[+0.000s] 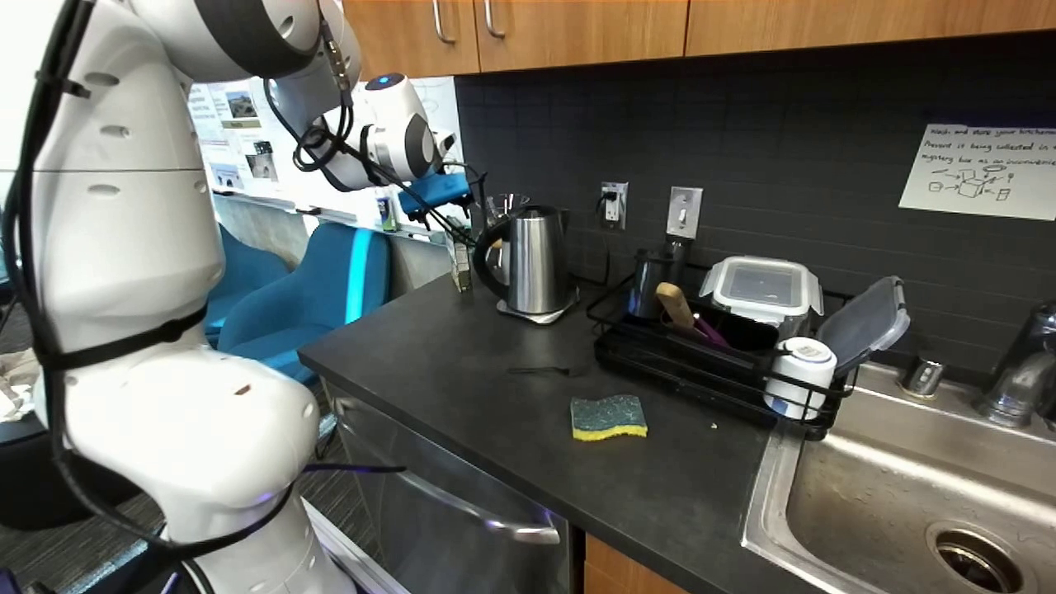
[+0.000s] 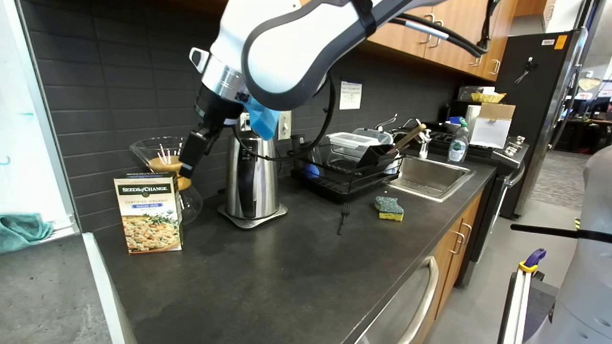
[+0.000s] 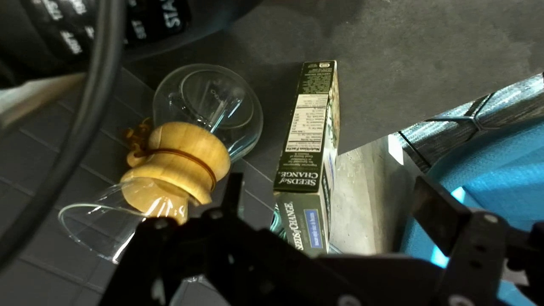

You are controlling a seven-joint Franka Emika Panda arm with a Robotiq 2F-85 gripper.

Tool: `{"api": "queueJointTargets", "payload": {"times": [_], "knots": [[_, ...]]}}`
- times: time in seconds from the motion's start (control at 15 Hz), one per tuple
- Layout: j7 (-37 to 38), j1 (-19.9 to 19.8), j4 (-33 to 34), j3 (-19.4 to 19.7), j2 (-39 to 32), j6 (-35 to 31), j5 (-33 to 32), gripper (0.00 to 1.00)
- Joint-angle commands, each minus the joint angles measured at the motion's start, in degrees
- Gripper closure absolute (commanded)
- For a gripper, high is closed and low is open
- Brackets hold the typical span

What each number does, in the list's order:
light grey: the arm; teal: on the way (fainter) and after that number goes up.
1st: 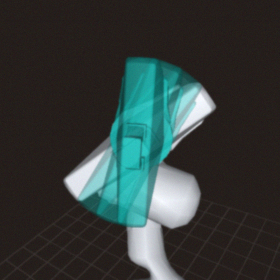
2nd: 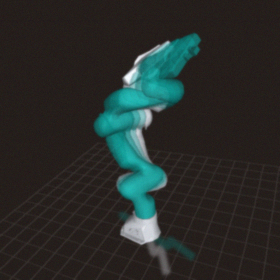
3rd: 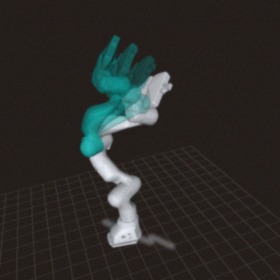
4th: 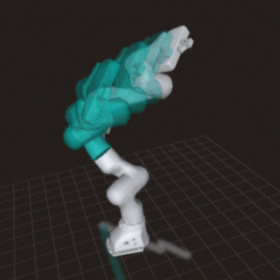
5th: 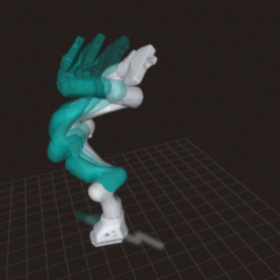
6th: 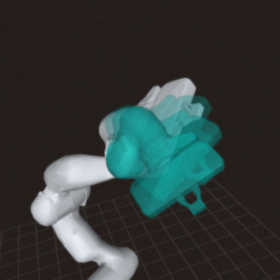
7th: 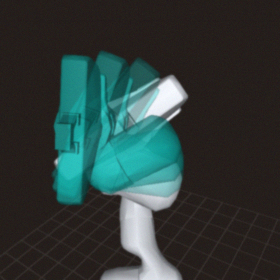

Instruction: Move the box forward

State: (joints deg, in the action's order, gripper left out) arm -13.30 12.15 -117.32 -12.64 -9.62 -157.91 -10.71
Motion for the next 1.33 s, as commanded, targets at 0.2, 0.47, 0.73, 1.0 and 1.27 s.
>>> {"api": "queueJointTargets", "payload": {"times": [0.2,0.47,0.73,1.0,1.27], "knots": [[-3.28,-0.26,3.95,-0.71,-4.04,-2.06,0.58,0.0],[-4.61,-0.39,5.23,-1.16,-6.0,-3.36,0.7,0.0],[-6.04,-0.52,6.67,-1.71,-7.92,-4.28,0.77,0.0],[-7.07,-0.73,7.63,-2.2,-9.45,-4.68,0.77,0.0],[-7.66,-0.83,8.26,-2.05,-10.48,-4.67,0.4,0.0]]}}
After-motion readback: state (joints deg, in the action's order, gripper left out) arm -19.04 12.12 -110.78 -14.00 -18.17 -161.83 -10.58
